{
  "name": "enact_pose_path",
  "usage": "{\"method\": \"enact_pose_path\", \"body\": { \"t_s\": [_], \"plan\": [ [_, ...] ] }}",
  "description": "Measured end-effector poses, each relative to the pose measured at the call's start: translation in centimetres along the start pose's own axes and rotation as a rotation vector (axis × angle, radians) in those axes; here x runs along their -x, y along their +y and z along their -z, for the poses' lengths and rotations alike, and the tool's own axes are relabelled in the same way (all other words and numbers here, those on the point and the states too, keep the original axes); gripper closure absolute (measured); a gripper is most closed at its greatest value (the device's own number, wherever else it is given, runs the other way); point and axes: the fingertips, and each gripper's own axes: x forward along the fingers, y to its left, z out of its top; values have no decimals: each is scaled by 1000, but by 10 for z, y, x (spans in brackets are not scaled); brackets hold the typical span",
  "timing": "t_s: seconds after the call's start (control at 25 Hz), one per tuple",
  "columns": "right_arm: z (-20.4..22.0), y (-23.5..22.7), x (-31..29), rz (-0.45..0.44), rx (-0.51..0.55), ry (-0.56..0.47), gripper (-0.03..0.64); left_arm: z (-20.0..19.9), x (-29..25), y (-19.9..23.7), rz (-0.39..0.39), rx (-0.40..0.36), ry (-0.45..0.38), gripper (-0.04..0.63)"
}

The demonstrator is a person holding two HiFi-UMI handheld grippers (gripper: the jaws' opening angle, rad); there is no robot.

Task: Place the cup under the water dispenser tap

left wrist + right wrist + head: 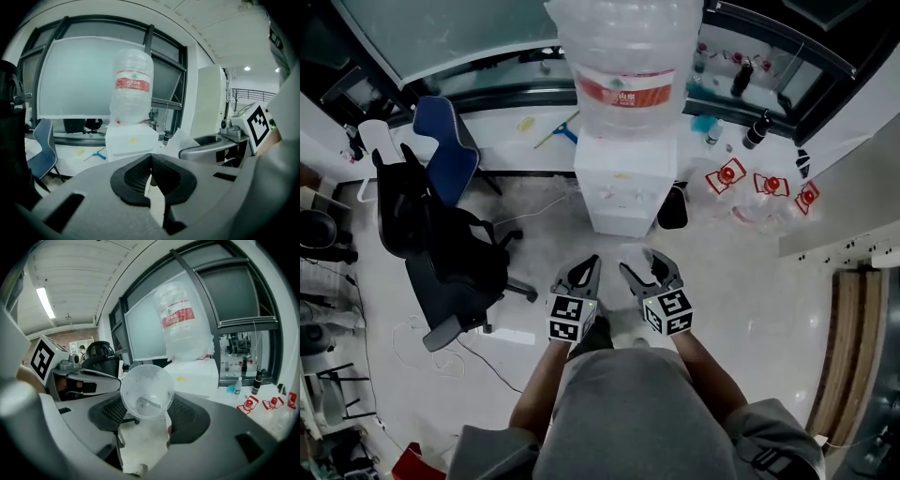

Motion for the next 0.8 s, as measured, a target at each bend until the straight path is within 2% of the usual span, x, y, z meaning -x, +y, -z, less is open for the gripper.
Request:
{"method": "enact_pose_path", "body": {
  "t_s": [0.4,0.68,0.8],
  "plan": [
    [3,4,-74,84,-22,65,359,11,-33,72,68,54,15,586],
    [29,-7,-109,136,-27,129,359,45,-52,108,41,117,42,586],
    [47,-20,-121,127,-17,172,359,64,-63,114,18,151,64,586]
  ]
}}
